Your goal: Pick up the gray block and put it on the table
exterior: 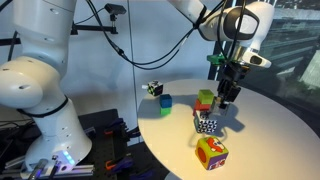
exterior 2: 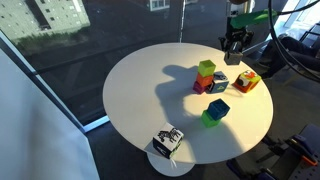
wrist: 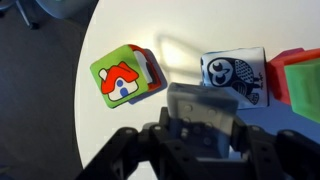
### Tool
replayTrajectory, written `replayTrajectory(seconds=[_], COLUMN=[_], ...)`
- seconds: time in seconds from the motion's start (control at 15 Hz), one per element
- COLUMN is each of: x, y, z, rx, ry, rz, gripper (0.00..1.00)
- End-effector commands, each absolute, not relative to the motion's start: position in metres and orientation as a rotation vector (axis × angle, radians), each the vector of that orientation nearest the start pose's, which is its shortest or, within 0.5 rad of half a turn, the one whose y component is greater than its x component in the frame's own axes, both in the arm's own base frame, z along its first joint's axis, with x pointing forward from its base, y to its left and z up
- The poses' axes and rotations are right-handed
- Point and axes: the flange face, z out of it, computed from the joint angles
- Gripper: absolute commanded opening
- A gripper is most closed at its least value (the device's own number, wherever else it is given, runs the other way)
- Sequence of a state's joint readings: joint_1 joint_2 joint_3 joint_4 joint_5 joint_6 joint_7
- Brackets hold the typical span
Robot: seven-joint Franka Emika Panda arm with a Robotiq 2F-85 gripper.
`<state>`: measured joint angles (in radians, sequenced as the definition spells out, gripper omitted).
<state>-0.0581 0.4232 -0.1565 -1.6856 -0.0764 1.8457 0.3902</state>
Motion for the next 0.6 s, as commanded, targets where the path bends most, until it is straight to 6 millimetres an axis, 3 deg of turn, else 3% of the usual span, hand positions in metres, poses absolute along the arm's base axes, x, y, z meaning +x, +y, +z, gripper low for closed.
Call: replayTrajectory(seconds=[0.0, 0.53], x=[0.625, 0.616], y=[-0.149, -0.178], z=[0.332, 0.302], rx=[-3.139, -3.122], ry=[0.966, 1.009], rz=[0.434, 0.507], gripper=[0.28, 0.28])
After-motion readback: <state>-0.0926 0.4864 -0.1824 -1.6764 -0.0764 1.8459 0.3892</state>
